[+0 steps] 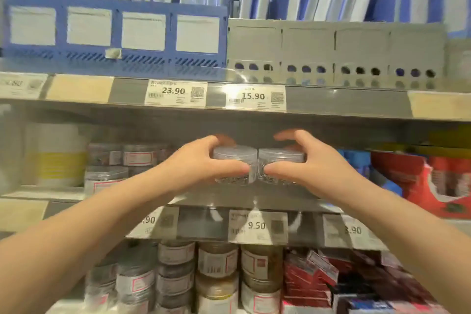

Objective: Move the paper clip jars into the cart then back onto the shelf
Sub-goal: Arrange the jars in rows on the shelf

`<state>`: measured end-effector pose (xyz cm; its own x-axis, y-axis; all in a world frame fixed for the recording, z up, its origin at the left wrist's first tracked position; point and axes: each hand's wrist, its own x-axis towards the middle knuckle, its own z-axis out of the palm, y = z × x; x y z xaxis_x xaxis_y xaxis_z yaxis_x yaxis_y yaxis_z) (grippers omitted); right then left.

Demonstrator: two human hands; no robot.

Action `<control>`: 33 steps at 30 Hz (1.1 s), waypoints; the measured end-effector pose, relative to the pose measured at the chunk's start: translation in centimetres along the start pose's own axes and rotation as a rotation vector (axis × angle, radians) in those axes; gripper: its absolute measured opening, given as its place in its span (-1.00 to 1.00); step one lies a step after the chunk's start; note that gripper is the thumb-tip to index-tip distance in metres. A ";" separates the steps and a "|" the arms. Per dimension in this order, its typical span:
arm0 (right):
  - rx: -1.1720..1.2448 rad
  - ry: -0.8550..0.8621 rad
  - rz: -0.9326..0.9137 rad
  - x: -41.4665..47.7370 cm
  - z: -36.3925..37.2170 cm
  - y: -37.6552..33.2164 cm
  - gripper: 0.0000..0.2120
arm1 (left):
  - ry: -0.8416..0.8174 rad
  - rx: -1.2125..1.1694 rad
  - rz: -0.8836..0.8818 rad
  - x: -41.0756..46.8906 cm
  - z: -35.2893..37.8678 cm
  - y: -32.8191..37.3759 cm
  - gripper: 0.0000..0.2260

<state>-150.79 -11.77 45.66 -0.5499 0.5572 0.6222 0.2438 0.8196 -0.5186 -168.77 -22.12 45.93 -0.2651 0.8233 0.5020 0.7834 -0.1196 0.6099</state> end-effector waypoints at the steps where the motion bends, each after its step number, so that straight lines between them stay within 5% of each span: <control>1: 0.010 -0.030 -0.023 1.1 0.5 0.1 -0.42 | 0.019 0.040 -0.016 0.3 -0.6 -0.5 -0.56; 10: -0.083 -0.290 -0.080 6.1 5.5 -1.9 -0.40 | 0.129 0.215 -0.176 -0.2 -4.6 -3.9 -0.52; 23: -0.136 -0.488 -0.002 8.7 10.4 -1.8 -0.38 | 0.135 0.381 -0.176 -0.8 -9.2 -7.4 -0.56; 33: -0.104 -0.436 0.089 11.0 13.3 -0.7 -0.14 | 0.051 0.358 -0.096 -1.2 -9.6 -9.4 -0.53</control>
<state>-167.63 -8.02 45.10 -0.8028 0.5361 0.2610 0.3720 0.7924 -0.4834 -181.21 -27.36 45.49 -0.3672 0.7916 0.4885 0.8982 0.1654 0.4072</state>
